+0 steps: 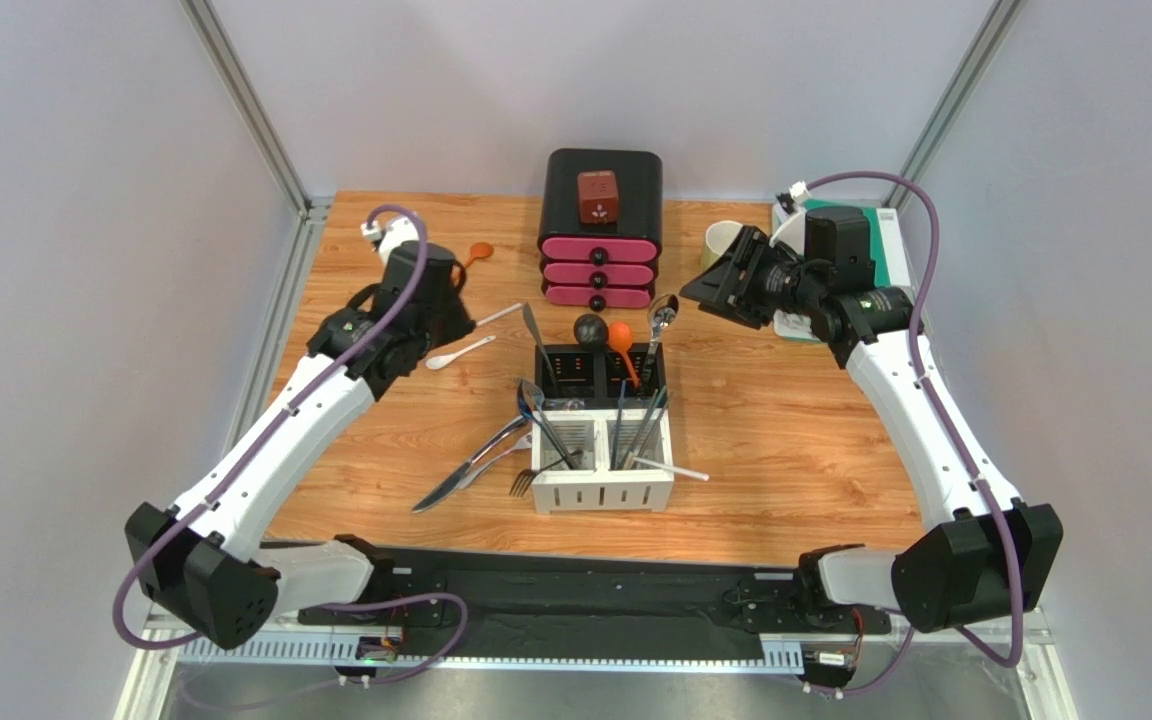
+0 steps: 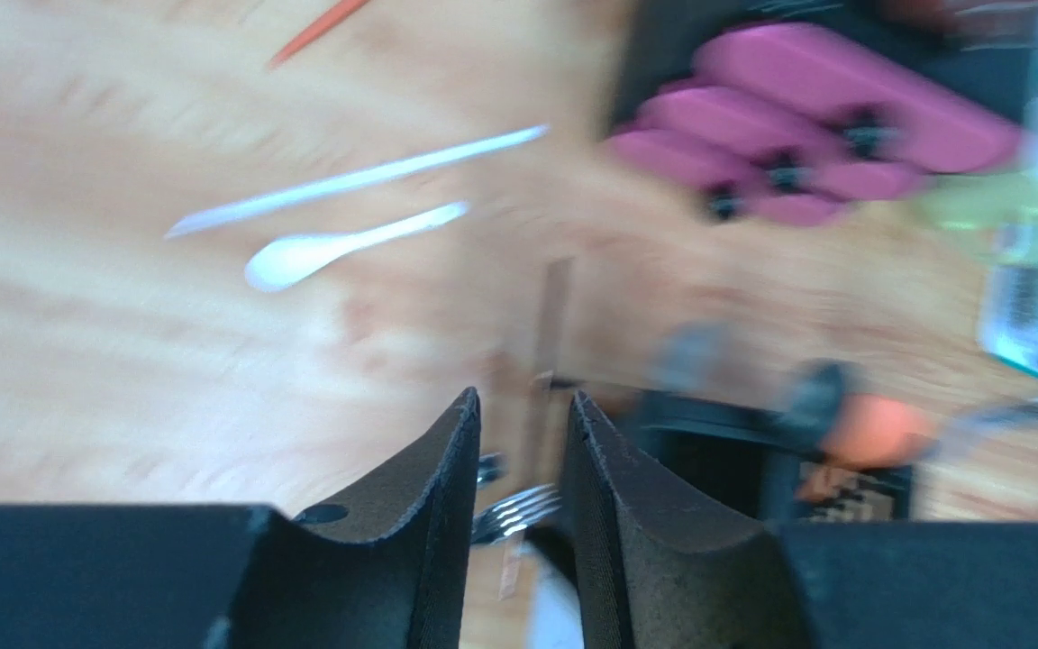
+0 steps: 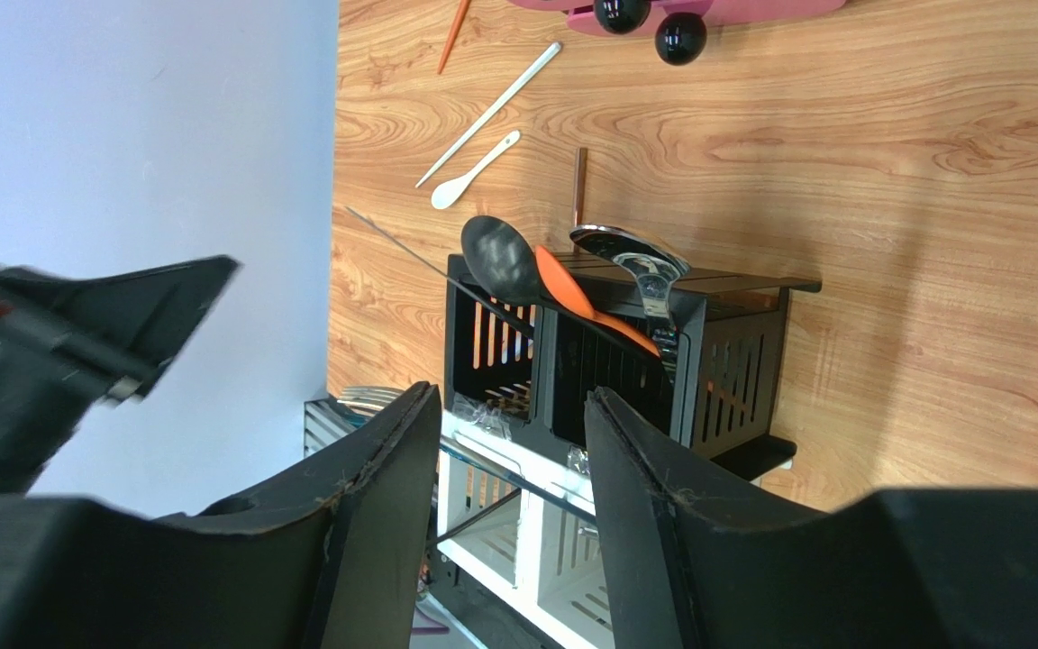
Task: Sort the eating utensils into containers
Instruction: Place the knife in the storage box, then pick up the fork at the center of the board.
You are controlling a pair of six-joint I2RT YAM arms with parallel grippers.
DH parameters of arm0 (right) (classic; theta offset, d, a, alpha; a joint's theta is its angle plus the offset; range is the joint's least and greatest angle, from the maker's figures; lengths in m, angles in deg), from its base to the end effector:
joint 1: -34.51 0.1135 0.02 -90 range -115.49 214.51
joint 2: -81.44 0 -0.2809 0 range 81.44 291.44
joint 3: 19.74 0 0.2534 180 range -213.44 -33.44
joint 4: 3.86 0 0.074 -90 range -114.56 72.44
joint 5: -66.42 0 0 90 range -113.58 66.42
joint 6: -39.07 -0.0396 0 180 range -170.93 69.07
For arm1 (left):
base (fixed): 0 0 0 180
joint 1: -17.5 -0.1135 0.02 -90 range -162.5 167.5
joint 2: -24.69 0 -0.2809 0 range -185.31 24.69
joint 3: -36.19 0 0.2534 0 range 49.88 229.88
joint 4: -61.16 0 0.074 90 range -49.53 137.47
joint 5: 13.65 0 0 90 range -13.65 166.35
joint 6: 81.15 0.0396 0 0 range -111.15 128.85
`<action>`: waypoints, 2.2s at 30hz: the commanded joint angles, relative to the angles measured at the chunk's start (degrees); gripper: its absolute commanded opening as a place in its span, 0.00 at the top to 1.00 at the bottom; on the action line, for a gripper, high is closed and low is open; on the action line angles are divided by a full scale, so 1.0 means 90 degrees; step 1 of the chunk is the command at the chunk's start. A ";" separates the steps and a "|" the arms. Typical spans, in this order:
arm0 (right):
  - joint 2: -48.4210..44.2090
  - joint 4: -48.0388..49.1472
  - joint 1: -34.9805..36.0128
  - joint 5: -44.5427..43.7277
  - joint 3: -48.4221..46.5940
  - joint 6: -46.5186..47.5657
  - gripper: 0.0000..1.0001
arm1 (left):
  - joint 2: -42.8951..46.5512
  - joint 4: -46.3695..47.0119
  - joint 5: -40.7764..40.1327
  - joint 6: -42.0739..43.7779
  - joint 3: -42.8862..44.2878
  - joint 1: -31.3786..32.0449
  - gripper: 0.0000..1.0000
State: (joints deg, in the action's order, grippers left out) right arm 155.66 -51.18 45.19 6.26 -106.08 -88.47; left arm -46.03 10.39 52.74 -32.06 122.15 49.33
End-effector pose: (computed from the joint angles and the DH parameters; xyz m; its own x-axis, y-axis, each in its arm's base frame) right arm 0.2714 0.0712 0.3746 -0.7906 0.3888 -0.4732 -0.0991 0.6812 0.7253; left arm 0.2305 -0.1244 0.3812 -0.5083 -0.3908 -0.7674 -0.1674 0.9190 -0.3570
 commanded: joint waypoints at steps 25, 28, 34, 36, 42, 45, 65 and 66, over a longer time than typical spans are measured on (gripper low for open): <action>0.0103 -0.0209 -0.0054 -0.0074 -0.0200 0.0108 0.51 | -0.1116 -0.1143 0.2653 -0.2867 -0.2640 -0.1037 0.60; 0.0113 -0.0209 -0.0054 -0.0074 -0.0190 0.0128 0.51 | -0.1497 -0.1231 0.2634 -0.2799 -0.2474 -0.1037 0.63; 0.0065 -0.0209 -0.0063 -0.0103 -0.0103 0.0157 0.51 | -0.1975 -0.1515 0.2225 -0.2809 -0.2083 -0.1037 0.65; 0.0055 -0.0209 -0.0073 -0.0103 -0.0064 0.0167 0.51 | -0.2083 -0.1592 0.2136 -0.2789 -0.1947 -0.1028 0.66; -0.0014 -0.0209 -0.0151 -0.0132 0.0015 0.0196 0.51 | -0.2621 -0.1739 0.2009 -0.2642 -0.1741 -0.1028 0.68; -0.0043 -0.0199 -0.0190 -0.0152 0.0063 0.0206 0.51 | -0.2485 -0.1671 0.2097 -0.2691 -0.1858 -0.1027 0.69; -0.0033 -0.0160 -0.0239 -0.0142 0.0093 0.0177 0.51 | -0.1869 -0.1583 0.1891 -0.2156 -0.1879 -0.0969 0.70; -0.0024 -0.0150 -0.0239 -0.0142 0.0102 0.0187 0.51 | -0.1821 -0.1554 0.1911 -0.1835 -0.1791 -0.0882 0.67</action>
State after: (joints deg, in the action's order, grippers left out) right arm 156.44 -53.98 43.33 5.19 -105.40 -87.31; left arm -66.69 -3.91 70.09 -54.52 103.33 40.13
